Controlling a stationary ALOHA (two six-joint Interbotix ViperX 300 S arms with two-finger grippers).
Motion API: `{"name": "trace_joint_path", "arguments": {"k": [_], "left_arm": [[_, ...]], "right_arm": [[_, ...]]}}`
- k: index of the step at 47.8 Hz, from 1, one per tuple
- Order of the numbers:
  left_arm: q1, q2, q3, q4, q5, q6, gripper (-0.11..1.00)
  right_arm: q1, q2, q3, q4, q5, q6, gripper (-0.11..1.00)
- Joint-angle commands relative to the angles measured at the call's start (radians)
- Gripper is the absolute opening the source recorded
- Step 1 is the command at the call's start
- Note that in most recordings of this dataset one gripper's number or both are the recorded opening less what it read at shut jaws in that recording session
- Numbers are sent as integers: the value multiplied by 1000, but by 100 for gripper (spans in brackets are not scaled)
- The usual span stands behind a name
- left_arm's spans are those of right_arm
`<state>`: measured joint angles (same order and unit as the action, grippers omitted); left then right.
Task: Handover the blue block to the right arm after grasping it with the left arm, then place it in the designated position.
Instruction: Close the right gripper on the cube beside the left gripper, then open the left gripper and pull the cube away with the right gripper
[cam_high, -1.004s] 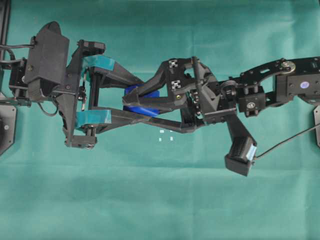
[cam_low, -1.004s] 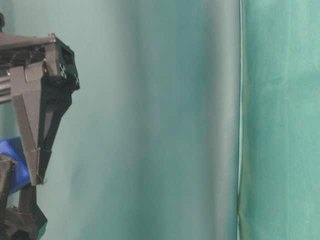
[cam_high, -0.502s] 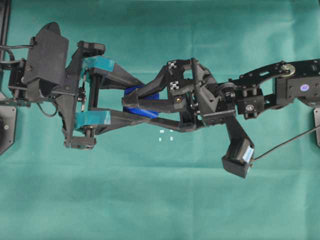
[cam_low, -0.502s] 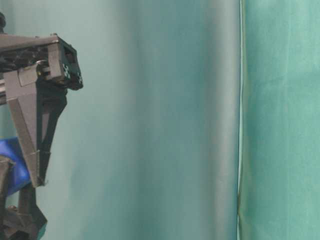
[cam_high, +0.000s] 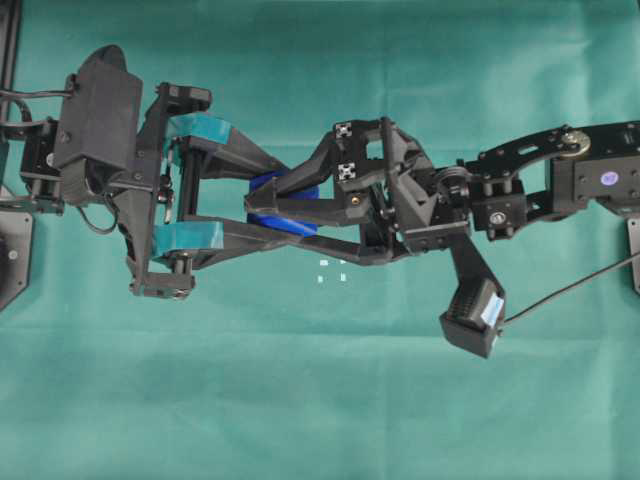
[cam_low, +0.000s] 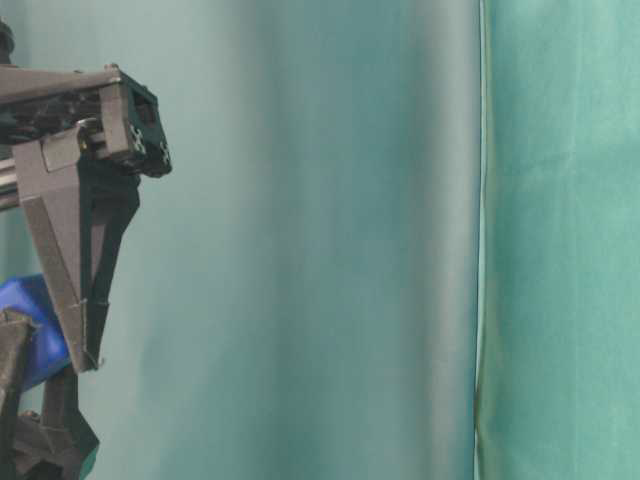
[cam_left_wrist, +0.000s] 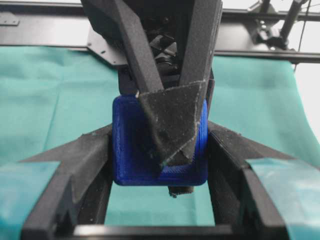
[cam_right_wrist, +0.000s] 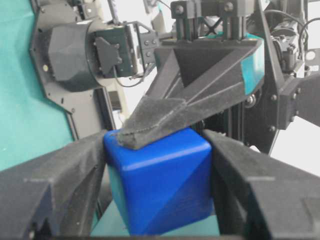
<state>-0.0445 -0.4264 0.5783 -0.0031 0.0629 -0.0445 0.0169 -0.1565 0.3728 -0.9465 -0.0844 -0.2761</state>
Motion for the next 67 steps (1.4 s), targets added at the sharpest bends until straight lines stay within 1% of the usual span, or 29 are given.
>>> {"name": "trace_joint_path", "arguments": {"k": [1,34,35,36,39,42,45,47,55,67], "left_arm": [[-2,-11,-11,2,-3,3,47],[-6,-11,-14,2,-8,3,47],[-8,-11,-12,2,-9,3,50],[-8,-12,-12,2,-9,3,55],[-11,-17,-8,2,-11,5,74],[-11,-20,-6,2,-11,5,89],[-11,-25,-2,2,-11,5,98],[-11,-28,0,2,-8,5,100],[-11,-57,21,2,3,3,100],[-12,-129,74,2,17,5,100]], "right_arm": [[3,-21,-29,3,0,6,61],[2,-21,-26,5,0,6,61],[3,-21,-28,5,0,6,61],[3,-21,-28,5,0,6,61],[3,-21,-26,6,0,6,61],[3,-21,-26,5,0,6,61],[3,-23,-26,6,0,6,61],[3,-23,-25,6,0,6,61],[3,-38,-9,6,0,6,61],[5,-94,52,11,2,9,61]]}}
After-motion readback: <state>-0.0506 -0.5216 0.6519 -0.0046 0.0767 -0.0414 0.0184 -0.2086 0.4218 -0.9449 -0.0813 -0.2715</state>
